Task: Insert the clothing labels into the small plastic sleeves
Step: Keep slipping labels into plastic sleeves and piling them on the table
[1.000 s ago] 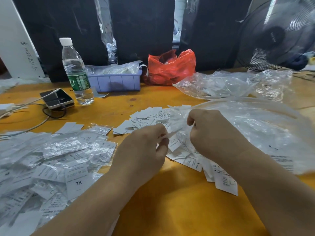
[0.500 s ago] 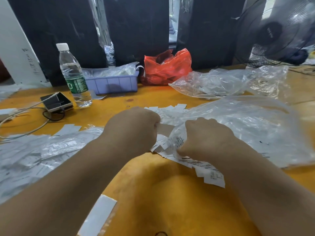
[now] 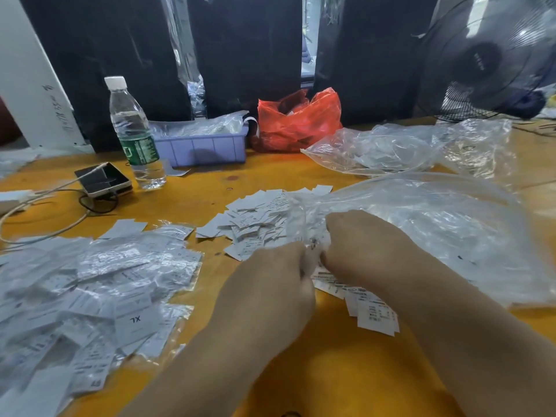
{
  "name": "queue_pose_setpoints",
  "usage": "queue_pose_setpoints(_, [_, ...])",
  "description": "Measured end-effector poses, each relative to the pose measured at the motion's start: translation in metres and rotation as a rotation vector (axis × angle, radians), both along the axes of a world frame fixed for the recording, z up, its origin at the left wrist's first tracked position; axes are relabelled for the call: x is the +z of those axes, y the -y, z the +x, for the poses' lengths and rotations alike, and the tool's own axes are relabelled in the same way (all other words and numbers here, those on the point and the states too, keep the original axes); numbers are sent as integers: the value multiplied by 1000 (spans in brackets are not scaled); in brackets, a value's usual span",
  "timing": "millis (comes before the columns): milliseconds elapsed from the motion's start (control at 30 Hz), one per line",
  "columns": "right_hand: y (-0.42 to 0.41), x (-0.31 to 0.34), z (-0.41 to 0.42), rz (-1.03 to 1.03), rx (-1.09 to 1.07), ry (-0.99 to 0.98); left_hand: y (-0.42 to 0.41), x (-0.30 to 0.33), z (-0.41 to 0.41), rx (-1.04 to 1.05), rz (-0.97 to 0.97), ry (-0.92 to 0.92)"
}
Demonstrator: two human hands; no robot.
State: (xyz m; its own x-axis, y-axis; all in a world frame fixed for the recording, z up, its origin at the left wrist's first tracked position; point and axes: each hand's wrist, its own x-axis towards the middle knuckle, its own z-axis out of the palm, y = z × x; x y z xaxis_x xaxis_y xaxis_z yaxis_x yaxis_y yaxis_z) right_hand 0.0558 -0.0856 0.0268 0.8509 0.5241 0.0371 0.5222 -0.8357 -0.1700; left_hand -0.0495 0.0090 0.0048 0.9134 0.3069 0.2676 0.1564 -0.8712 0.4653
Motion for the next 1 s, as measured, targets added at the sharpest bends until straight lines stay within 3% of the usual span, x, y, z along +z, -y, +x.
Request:
queue_pose_setpoints(267, [-2,-5,6,-14,-17,-80,-34,-12,1,17,-123,22])
queue_pose_setpoints(533, [-3,-10,8,-43,14,-44,-4,-7,-9,-155,-199,185])
queue_pose_setpoints(667, [-1,-6,6,-57,8,-28,1,-8,-10,-145,-226,203])
queue_pose_setpoints(867, [4,0,7,-85,-97,25,-7,-9,-9,-93,-360,192])
queue_pose_setpoints(1000, [1,-3,6,-134,-172,-12,-4,-12,-8,-110,-326,203])
